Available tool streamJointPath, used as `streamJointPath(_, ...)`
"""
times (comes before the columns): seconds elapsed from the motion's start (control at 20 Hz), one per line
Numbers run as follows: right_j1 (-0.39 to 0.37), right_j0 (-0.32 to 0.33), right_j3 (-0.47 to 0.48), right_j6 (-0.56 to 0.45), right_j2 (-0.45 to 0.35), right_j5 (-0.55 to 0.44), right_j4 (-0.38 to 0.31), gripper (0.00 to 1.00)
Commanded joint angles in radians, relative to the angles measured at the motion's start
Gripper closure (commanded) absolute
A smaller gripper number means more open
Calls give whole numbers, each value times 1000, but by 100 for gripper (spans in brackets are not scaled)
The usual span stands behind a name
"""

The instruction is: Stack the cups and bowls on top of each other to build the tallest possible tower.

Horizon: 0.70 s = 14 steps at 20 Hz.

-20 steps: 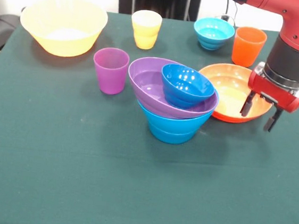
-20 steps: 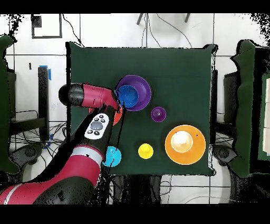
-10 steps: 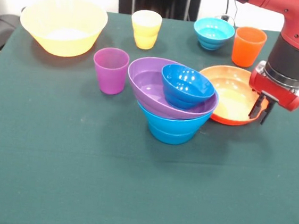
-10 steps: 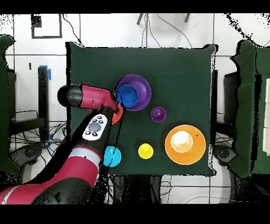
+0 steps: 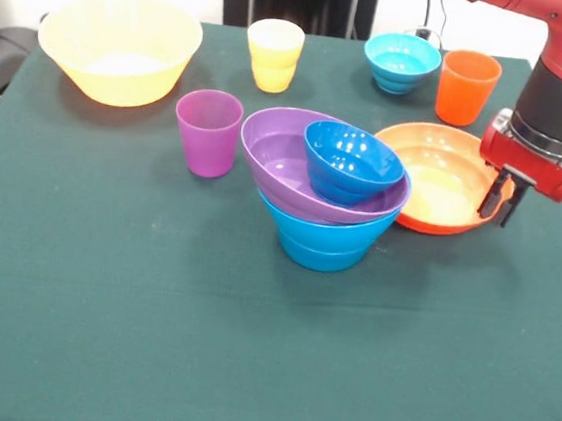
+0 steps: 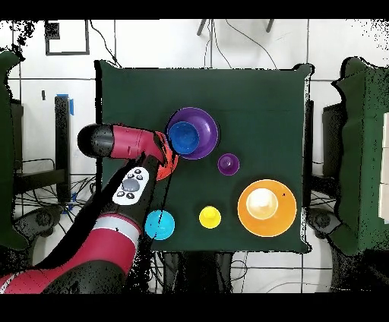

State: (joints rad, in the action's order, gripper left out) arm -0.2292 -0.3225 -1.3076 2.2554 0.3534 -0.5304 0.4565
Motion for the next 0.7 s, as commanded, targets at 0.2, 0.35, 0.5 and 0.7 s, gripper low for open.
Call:
streamJointPath(0.2,-241,-33,-144,257,-56,-321,49,100)
streamJointPath(0.35,-301,-30,-144,277,-55,-433,53,100)
streamJointPath(0.5,-335,-22,-130,282,-47,-525,49,100)
streamJointPath(0.7,-365,-18,-133,283,-45,-577,55,100)
